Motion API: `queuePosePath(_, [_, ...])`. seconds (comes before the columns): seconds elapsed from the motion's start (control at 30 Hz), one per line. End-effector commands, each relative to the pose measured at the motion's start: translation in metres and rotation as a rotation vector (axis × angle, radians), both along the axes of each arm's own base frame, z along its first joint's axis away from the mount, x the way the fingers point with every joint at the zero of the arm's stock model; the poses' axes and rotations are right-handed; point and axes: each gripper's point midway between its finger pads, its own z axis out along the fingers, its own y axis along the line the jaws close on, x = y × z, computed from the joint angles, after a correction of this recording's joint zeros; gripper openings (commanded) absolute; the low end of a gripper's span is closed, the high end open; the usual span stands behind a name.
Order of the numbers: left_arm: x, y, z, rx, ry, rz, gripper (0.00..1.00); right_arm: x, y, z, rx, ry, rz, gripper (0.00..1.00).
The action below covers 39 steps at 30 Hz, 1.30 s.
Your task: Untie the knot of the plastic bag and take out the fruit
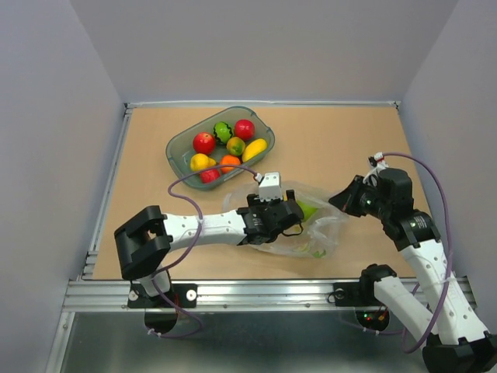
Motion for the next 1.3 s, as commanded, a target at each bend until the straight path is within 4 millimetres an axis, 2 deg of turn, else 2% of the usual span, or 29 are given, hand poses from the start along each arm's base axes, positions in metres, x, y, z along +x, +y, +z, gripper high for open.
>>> queuePosePath(0.0, [0.024,-0.010,0.017,-0.065,-0.072,0.106,0.92,-0.003,0.002,0.011,0.019,-0.010,0.010,0.00])
queuePosePath(0.17, [0.043,-0.021,0.014,-0.080,-0.066,0.128,0.95,-0.010,0.005,0.004,0.021,0.012,0.030,0.01])
queuePosePath(0.37, [0.057,-0.032,0.000,-0.044,-0.075,0.123,0.95,-0.017,0.009,-0.005,0.023,0.033,0.055,0.00])
queuePosePath(0.57, [0.077,-0.023,-0.028,0.007,-0.051,0.167,0.95,-0.026,0.010,-0.015,0.022,0.050,0.075,0.01])
queuePosePath(0.77, [0.076,-0.030,-0.050,0.042,-0.012,0.132,0.91,-0.025,0.005,-0.019,-0.015,0.045,0.063,0.00])
queuePosePath(0.8, [0.075,-0.031,-0.051,0.038,-0.006,0.126,0.88,-0.025,0.004,-0.020,-0.020,0.044,0.059,0.00])
queuePosePath(0.87, [0.071,-0.032,-0.056,0.043,0.012,0.106,0.75,-0.022,0.001,-0.020,-0.033,0.040,0.045,0.00])
queuePosePath(0.9, [0.069,-0.033,-0.052,0.037,0.013,0.098,0.65,-0.021,-0.001,-0.020,-0.039,0.036,0.038,0.00])
queuePosePath(0.97, [0.066,-0.031,-0.045,0.035,0.004,0.085,0.55,-0.018,-0.006,-0.020,-0.061,0.026,0.010,0.00])
queuePosePath(1.0, [0.062,-0.029,-0.037,0.029,-0.004,0.075,0.51,-0.016,-0.009,-0.019,-0.072,0.020,-0.004,0.00])
queuePosePath(1.13, [0.041,-0.034,-0.008,0.015,-0.038,-0.018,0.24,-0.001,-0.031,-0.010,-0.179,-0.024,-0.094,0.00])
queuePosePath(1.27, [0.012,-0.050,0.019,-0.003,-0.079,-0.200,0.20,0.012,-0.052,-0.010,-0.290,-0.024,-0.170,0.00])
